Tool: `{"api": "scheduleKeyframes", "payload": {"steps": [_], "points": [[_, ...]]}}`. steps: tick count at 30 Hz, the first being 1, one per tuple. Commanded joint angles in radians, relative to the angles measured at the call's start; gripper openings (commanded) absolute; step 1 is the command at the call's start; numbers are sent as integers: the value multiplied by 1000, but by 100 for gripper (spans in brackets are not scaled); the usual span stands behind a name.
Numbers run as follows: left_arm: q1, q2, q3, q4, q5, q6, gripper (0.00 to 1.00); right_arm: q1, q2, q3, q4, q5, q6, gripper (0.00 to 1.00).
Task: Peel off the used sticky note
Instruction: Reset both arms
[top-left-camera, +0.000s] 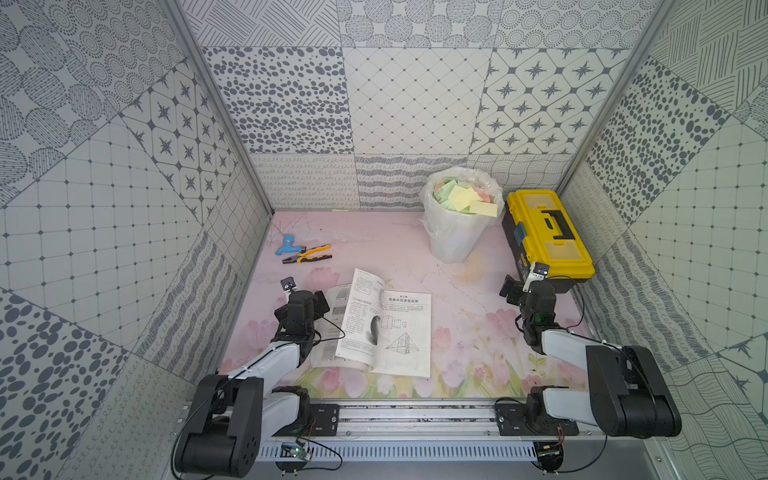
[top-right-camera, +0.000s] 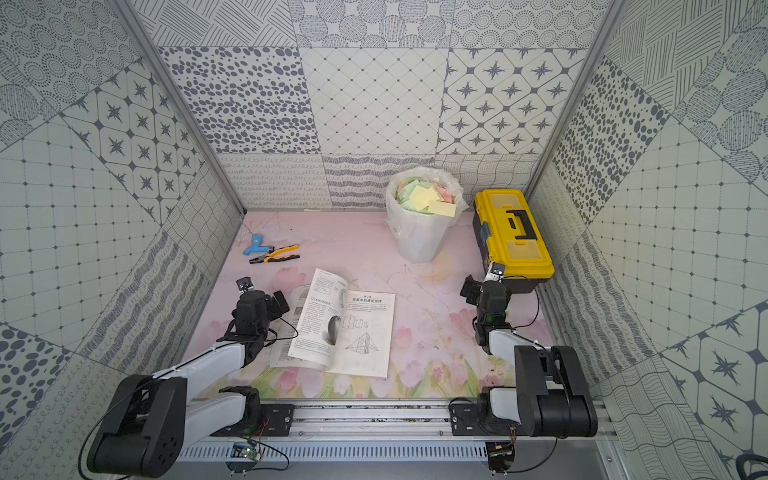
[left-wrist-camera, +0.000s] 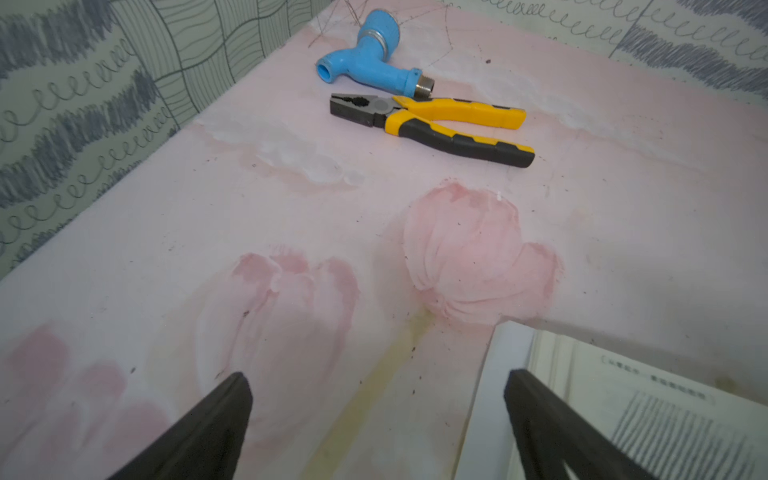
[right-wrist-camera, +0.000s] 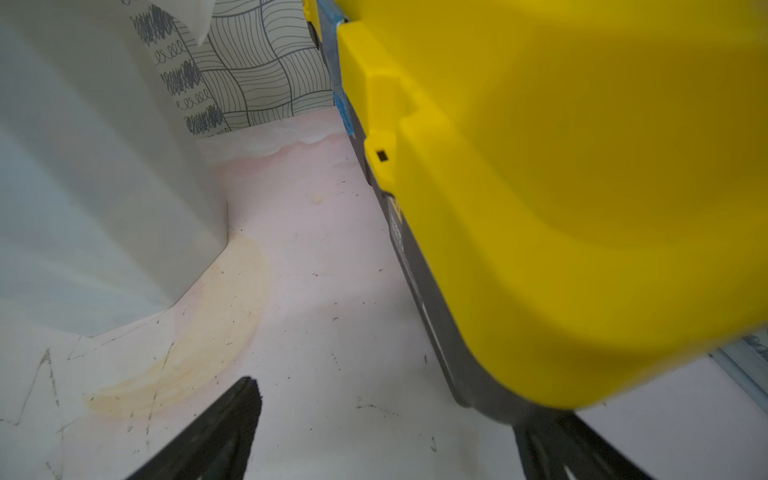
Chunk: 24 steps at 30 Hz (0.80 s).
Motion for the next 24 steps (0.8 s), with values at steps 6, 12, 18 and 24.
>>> {"api": "scheduleKeyframes", "payload": {"steps": [6,12,18,24], "points": [[29,142,84,249,426,173,99,28,223,-4,414,-125,-124,97],[35,189,151,178,511,208,100,29,208,79,221,-83,-112,97],[71,289,61,466,574,210,99,30,209,79,223,-83,-114,97],[73,336,78,457,625,238,99,30,209,78,223,-85,-113,97]]}}
